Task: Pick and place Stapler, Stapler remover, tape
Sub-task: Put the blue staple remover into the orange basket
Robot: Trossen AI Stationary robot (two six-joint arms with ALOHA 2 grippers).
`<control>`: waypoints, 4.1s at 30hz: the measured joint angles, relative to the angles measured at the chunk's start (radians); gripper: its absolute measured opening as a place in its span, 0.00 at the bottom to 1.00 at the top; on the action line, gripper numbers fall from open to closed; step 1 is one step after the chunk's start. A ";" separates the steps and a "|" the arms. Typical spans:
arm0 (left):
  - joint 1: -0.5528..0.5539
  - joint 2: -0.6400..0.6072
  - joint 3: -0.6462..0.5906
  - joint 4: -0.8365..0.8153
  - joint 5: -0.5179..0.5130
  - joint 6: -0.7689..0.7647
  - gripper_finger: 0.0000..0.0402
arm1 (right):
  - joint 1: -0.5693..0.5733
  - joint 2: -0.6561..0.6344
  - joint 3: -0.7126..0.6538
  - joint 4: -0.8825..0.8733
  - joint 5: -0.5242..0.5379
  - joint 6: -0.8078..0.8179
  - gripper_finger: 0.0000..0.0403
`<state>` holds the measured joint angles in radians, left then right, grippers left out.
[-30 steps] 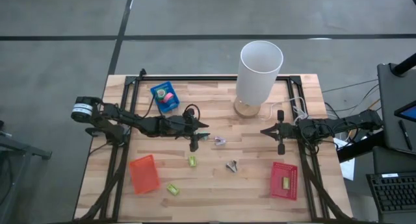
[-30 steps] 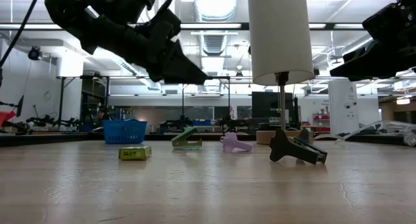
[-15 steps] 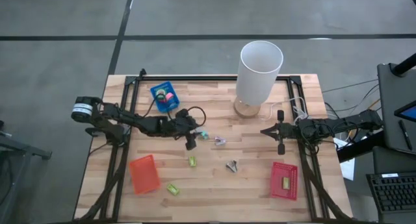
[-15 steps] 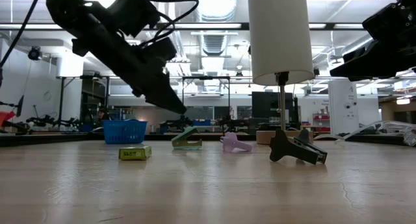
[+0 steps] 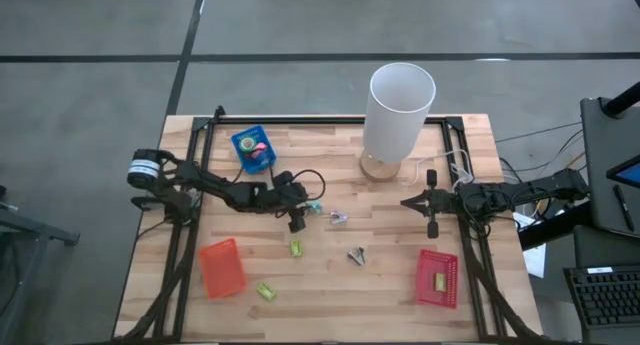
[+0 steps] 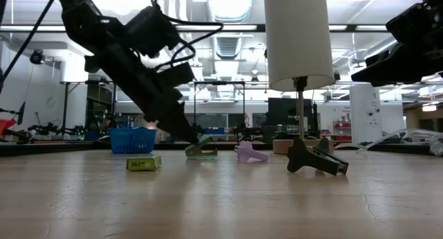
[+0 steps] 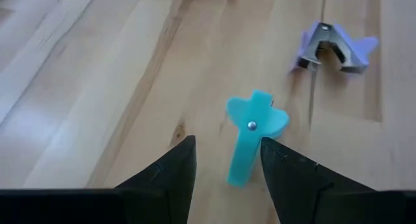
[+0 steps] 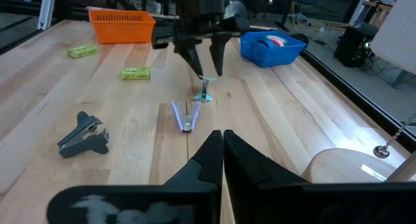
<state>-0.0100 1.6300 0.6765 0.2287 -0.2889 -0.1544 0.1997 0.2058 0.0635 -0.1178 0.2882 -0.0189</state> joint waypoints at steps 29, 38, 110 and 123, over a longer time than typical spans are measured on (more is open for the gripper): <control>0.026 0.050 0.040 -0.001 0.119 0.010 0.07 | 0.000 0.000 0.000 0.000 0.000 0.000 0.02; -0.001 0.003 0.040 -0.102 0.235 -0.063 0.10 | 0.000 0.000 0.000 0.000 0.000 0.000 0.02; -0.705 -0.529 -0.032 -1.126 0.494 -1.340 0.11 | 0.000 0.000 0.000 0.000 0.000 0.000 0.02; -0.705 -0.525 -0.034 -1.127 0.476 -1.345 0.25 | 0.000 0.000 0.000 0.000 0.000 0.000 0.02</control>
<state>-0.7151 1.1046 0.6426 -0.8982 0.1869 -1.4992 0.2000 0.2058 0.0633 -0.1177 0.2878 -0.0189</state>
